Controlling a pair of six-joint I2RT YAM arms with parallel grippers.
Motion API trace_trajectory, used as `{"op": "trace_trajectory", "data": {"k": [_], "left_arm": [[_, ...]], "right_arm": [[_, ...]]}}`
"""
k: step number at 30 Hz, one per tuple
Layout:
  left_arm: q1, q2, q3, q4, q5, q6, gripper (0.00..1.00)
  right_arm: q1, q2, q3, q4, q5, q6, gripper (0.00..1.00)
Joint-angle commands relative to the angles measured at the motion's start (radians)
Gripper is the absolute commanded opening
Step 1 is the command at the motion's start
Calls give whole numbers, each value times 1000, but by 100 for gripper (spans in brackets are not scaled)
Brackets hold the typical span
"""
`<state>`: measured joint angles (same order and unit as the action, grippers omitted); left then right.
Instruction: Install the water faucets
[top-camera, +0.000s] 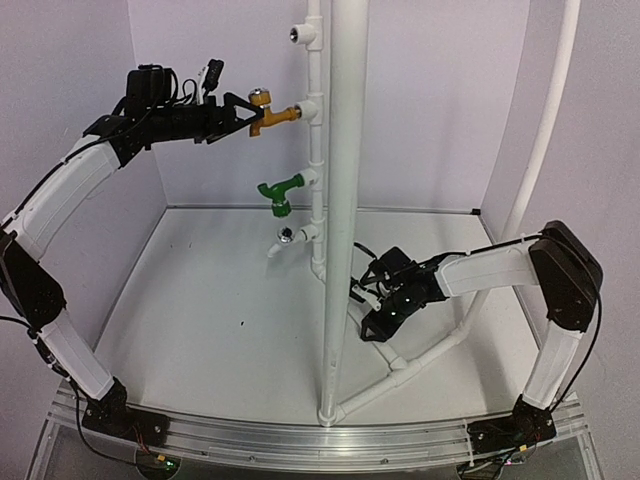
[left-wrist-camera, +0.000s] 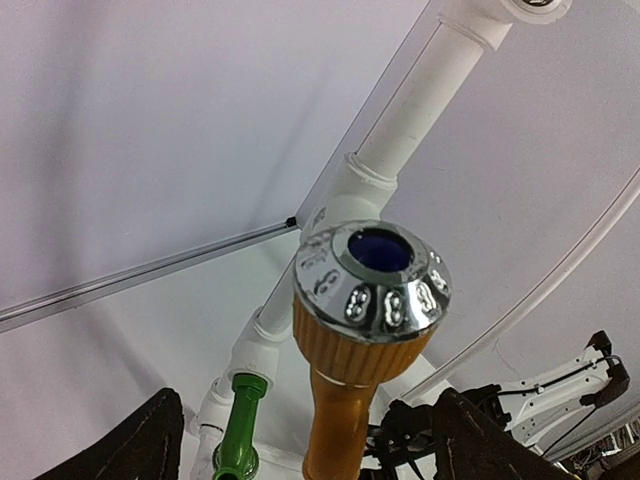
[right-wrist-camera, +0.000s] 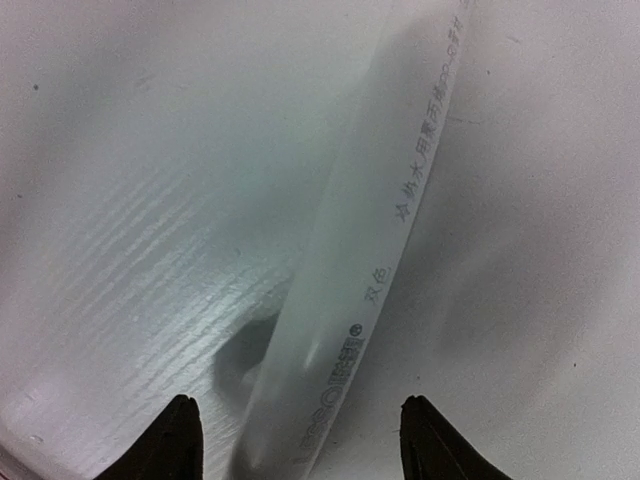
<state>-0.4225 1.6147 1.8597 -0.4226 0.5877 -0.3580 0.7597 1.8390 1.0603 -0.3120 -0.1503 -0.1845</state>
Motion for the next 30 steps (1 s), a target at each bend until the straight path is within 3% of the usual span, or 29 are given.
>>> {"op": "trace_trajectory", "data": {"k": [1,6,10,14,19,23,30], "left_arm": [[-1,-38,11,19,-19,20,84],[-2,-23,38,-2,-19,61,82],[-7,3,81,-34,-12,109,81],[-39,14,107,-62,-44,155,81],[-148,9,121,-96,-222,211,80],[-184,12,115,-76,-324,180,74],[-188,-4,83,-47,-371,216,64]], "right_arm": [[-5,42,47,-29,114,-107,36],[-24,44,65,-31,139,-195,12],[-48,66,82,-35,150,-259,1],[-59,98,133,-48,150,-258,0],[-59,132,214,-87,121,-166,0],[-59,164,270,-117,99,-108,0],[-58,163,272,-125,82,-112,0]]}}
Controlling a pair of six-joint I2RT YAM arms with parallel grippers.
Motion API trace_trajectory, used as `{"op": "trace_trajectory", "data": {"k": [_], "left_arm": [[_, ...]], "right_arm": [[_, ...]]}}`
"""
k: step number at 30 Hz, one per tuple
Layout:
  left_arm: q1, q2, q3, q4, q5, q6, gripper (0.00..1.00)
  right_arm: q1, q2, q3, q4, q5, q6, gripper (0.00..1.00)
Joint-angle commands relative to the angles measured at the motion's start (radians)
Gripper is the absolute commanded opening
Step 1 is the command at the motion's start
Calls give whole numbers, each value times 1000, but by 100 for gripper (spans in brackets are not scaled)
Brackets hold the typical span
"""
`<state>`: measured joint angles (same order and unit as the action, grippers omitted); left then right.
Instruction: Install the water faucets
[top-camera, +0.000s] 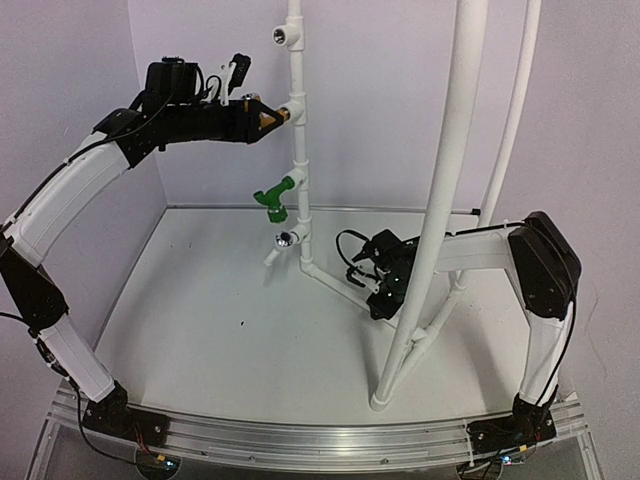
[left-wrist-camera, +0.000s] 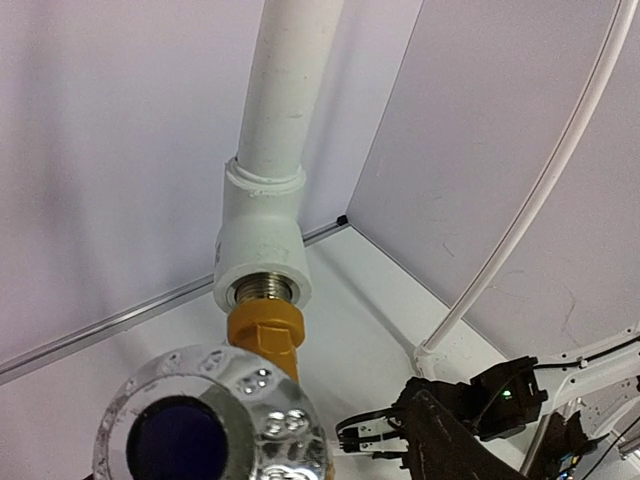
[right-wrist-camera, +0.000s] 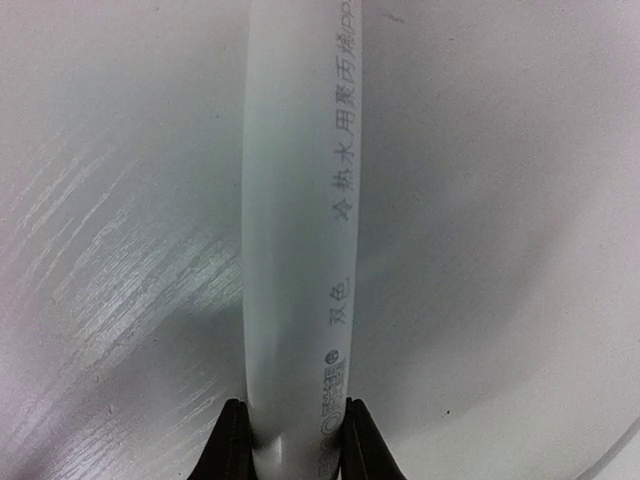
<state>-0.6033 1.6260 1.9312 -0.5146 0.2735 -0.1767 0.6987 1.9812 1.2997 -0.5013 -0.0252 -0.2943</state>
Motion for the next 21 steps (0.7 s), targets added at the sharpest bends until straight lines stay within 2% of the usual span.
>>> {"op": "trace_trajectory", "data": {"k": [1,3,7,16,21], "left_arm": [[-8,-15,9,46,-60,43,62],[-12,-12,5,50,-62,59,58],[-20,-3,11,51,-69,97,41],[-33,-10,8,51,-92,176,23],[-58,-12,0,36,-142,302,11]], "right_arm": [[3,19,31,65,-47,-2,0],[3,18,29,66,-51,-3,0],[3,19,32,65,-54,-10,0],[3,28,50,64,-72,-10,0],[4,36,61,62,-77,-11,0]]}}
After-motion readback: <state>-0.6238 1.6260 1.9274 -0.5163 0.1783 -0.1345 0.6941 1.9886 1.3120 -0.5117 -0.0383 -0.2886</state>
